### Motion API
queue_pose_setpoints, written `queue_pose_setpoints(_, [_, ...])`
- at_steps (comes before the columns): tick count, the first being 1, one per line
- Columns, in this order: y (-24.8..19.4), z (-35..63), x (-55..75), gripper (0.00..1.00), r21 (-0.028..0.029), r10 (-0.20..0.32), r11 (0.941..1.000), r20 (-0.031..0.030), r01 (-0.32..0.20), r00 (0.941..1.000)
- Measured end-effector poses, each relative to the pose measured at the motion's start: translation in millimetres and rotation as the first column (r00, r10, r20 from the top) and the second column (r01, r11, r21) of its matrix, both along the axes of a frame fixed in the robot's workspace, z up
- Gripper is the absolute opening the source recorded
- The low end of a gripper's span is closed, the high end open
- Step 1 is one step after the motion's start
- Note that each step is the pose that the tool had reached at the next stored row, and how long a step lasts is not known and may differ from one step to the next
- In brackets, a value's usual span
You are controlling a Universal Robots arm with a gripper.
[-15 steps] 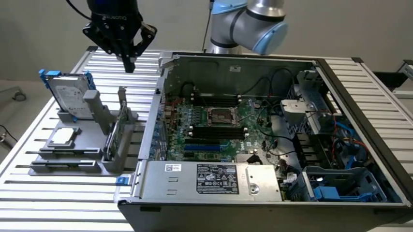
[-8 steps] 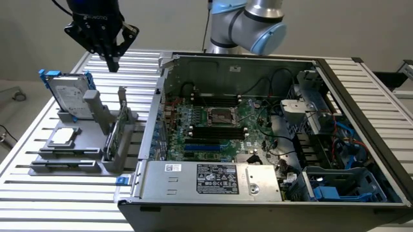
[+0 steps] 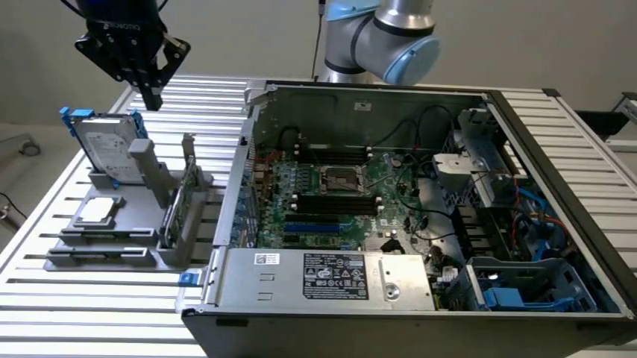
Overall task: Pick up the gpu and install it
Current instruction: 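Reach for the gpu, then pick up the gpu and move the gpu toward the slot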
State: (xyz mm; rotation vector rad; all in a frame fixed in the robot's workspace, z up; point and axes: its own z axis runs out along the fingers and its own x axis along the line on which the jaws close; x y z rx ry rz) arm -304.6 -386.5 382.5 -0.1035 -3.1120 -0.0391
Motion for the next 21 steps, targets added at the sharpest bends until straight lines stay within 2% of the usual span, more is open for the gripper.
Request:
queue_pose_setpoints(15, [0.0,0.0,0.0,0.12,0.0,0.0,1.0,0.0001,0.0,1.0])
queue_pose_setpoints(16, [0.0,0.0,0.0,0.24,0.0,0.0,1.0,0.0001,0.0,1.0])
queue_pose_setpoints(17, [0.0,0.0,0.0,0.24,0.0,0.0,1.0,0.0001,0.0,1.0])
queue_pose_setpoints(18, [0.0,0.0,0.0,0.3,0.0,0.0,1.0,0.0001,0.0,1.0])
queue_pose_setpoints(20, [0.0,-0.7,0.0,0.3,0.0,0.0,1.0,0.0005,0.0,1.0])
queue_pose_setpoints(21, [-0.2,-2.6,-0.1,0.36,0.0001,0.0,1.0,0.0022,0.0,1.0])
